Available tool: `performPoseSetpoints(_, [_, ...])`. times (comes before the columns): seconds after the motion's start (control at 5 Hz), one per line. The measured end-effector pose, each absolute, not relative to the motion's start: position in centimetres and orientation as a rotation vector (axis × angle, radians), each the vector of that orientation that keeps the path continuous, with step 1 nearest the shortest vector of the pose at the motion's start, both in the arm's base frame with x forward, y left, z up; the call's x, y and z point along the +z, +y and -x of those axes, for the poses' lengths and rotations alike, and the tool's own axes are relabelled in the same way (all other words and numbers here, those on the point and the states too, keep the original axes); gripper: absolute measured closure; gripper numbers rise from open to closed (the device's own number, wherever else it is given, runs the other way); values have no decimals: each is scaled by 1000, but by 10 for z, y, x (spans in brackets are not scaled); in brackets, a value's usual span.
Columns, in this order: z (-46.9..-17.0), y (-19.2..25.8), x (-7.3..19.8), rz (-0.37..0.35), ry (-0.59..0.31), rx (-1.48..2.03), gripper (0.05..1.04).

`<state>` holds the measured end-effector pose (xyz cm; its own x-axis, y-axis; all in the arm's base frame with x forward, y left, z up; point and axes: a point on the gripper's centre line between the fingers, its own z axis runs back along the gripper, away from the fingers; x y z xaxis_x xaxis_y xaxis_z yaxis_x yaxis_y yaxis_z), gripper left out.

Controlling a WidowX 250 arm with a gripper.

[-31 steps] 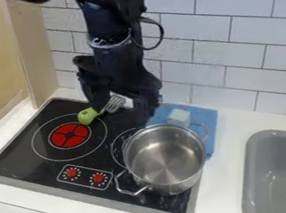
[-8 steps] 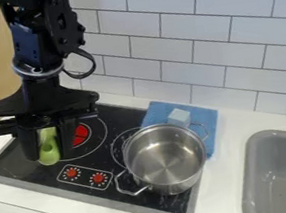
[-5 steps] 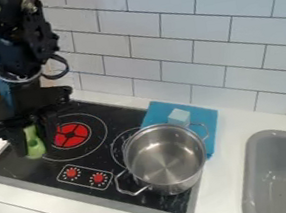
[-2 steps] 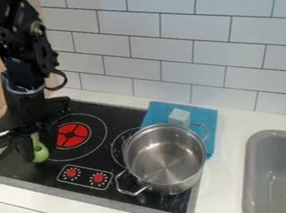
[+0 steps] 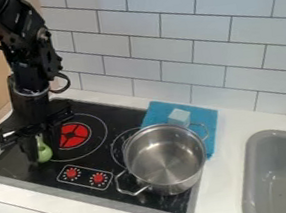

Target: Move the spatula to the bottom side of the burner

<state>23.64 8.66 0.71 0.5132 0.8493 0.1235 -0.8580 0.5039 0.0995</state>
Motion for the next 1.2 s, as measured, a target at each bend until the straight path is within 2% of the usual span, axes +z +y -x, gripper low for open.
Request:
performPoseSetpoints(0.2, [-233, 86, 5, -165, -43, 1049, 332])
performPoseSetpoints(0.4, [-233, 86, 5, -164, -44, 1046, 78])
performPoseSetpoints(0.8, [-231, 86, 8, -167, -32, 1038, 84])
performPoseSetpoints(1.2, [-232, 90, 54, -162, -159, 1058, 85])
